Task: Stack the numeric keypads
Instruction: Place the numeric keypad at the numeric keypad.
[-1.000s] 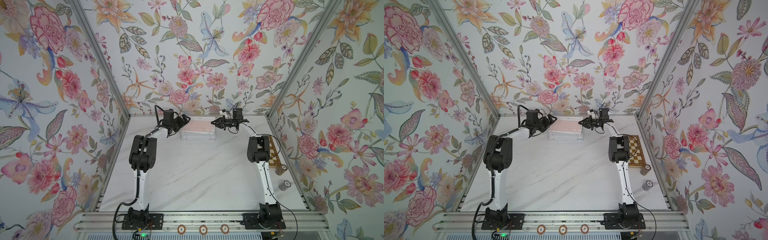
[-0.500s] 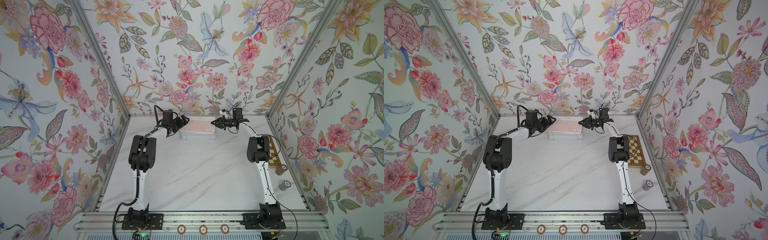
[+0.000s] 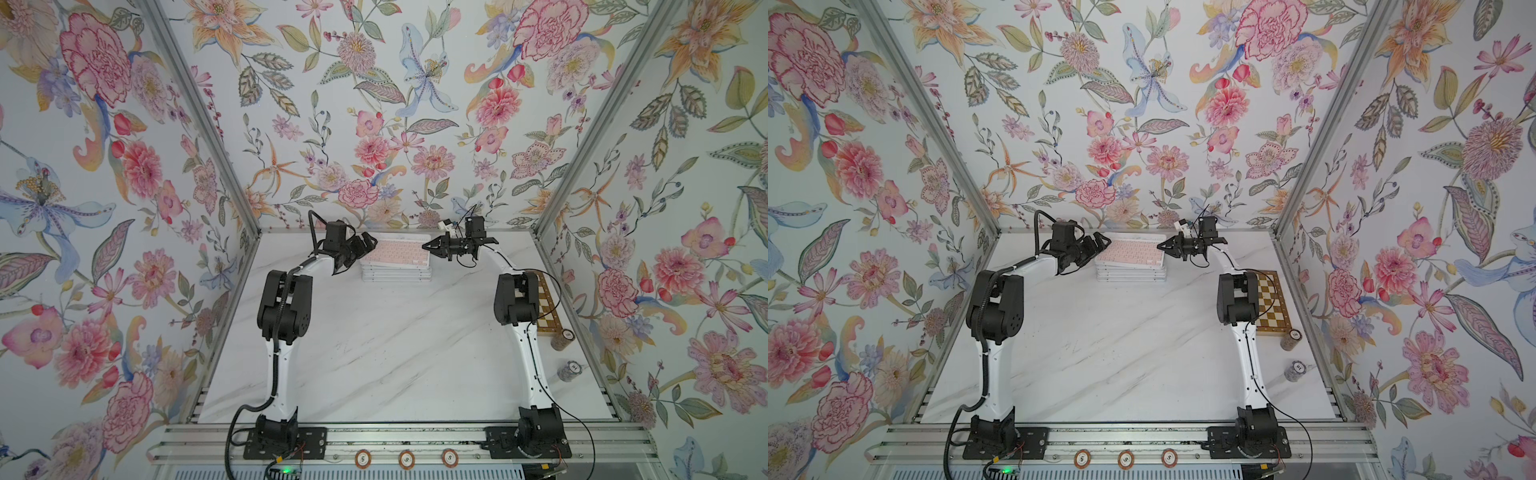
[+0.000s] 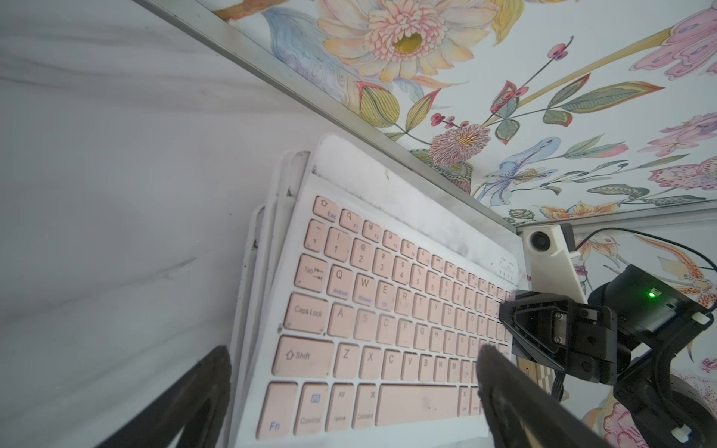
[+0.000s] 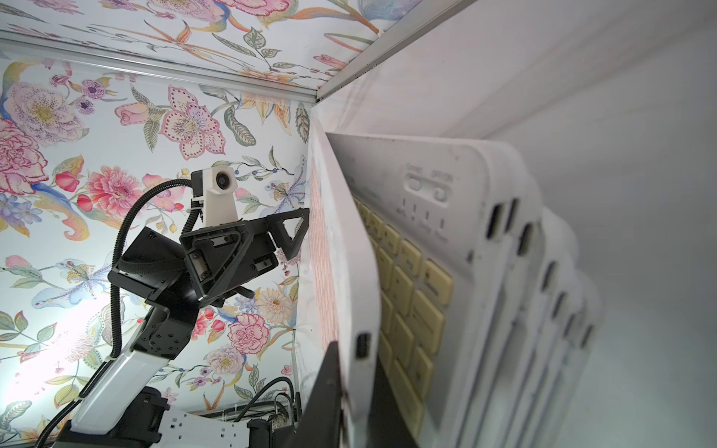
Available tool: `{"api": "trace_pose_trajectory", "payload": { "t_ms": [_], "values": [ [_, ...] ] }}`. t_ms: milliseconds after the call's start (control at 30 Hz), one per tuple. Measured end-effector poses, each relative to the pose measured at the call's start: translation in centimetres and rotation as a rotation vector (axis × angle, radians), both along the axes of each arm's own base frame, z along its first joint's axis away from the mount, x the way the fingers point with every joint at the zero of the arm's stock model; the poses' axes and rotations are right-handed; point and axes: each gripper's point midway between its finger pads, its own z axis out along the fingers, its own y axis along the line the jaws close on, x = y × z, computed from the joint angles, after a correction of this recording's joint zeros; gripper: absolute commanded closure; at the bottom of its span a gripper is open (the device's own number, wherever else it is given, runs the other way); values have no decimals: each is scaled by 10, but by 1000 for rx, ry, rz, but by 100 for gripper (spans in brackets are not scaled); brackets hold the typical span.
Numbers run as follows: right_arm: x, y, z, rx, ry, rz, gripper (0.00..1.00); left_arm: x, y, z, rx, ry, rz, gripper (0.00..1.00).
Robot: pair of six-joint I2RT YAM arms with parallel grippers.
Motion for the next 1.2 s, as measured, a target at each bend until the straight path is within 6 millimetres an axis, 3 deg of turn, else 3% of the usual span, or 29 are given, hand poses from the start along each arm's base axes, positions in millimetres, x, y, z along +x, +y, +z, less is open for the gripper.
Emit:
{"api": "trace_pose_trajectory", "payload": {
  "t_ms": [333,633,1200],
  "values": [
    [-1,0,-1,-2,3,0,88,-2,-7,0,0,1,-12,1],
    [3,-2,-5,-28,-1,-21,79,-5,-13,0,-1,0,-22,1],
    [14,-7,-3,-94,-43,-73,73,-9,-19,-2,0,2,-33,1]
  ]
}}
